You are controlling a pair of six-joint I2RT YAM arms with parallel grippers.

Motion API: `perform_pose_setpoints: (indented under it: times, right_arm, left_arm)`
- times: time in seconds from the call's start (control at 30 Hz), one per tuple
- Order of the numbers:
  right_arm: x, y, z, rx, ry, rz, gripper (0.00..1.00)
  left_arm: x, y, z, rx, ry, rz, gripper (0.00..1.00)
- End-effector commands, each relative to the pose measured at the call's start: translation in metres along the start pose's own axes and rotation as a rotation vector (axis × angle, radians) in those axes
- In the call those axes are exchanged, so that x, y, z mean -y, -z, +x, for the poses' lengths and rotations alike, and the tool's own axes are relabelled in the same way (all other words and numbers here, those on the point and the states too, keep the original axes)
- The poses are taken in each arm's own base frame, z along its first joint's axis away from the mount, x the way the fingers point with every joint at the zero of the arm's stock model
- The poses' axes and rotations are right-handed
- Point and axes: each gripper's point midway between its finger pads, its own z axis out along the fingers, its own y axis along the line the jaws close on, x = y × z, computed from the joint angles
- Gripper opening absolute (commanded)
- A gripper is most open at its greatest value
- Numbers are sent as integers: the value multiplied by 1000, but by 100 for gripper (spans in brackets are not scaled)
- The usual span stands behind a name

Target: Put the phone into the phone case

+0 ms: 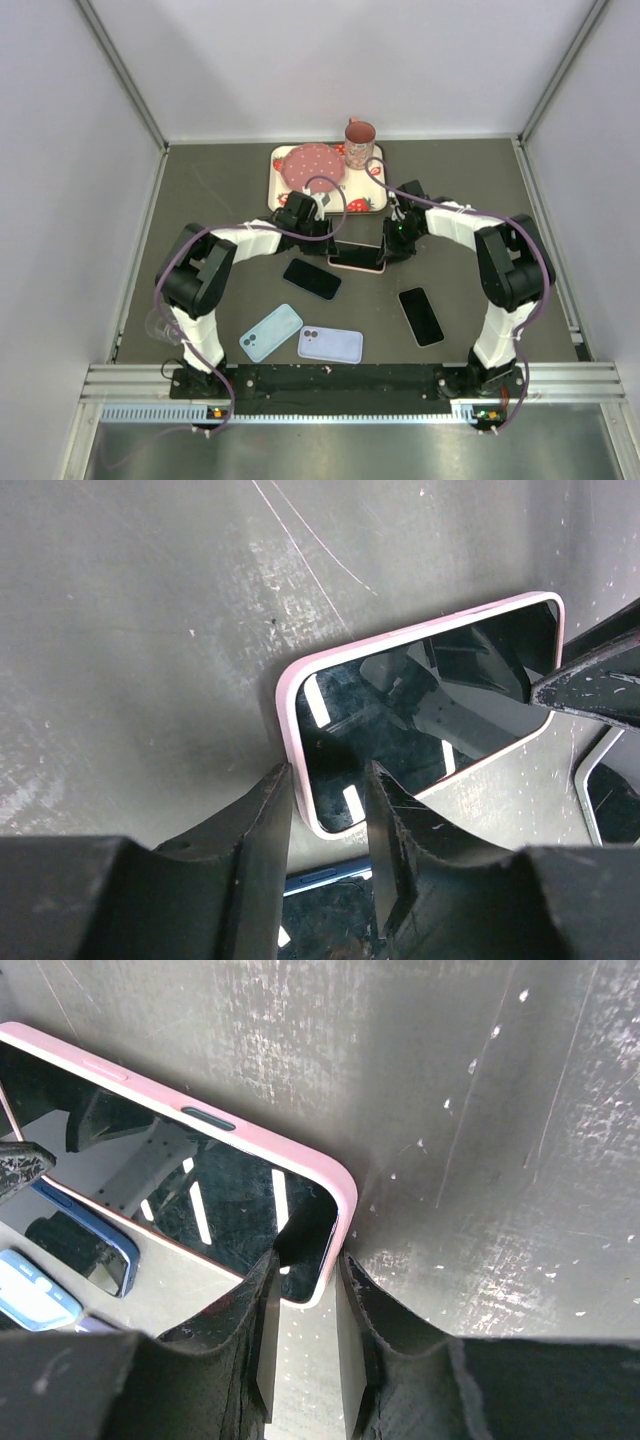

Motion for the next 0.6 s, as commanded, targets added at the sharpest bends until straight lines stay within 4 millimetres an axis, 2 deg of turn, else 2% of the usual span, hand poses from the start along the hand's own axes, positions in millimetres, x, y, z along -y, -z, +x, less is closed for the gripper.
perform_pose_setpoints:
  times: [0.0,0.23,0.27,0.33,0.57]
  right_arm:
    - [-3,-15,-15,35,21,-14,21]
    - [6,9,-43,124,-59,-72,21]
    - [8,12,-47,134,-69,-76,21]
    - [11,17,-54,157,-74,-80,21]
    - [16,18,-59,175,-91,-56,23]
  left_arm:
    - [31,-13,3,-18,-14,147,37]
    - [53,-20,-6,-4,-53,216,36]
    - [55,-25,-2,-21,-55,217,36]
    - [64,-28,-9,-13,-69,229,36]
    - [77,-37,-12,-25,-79,242,36]
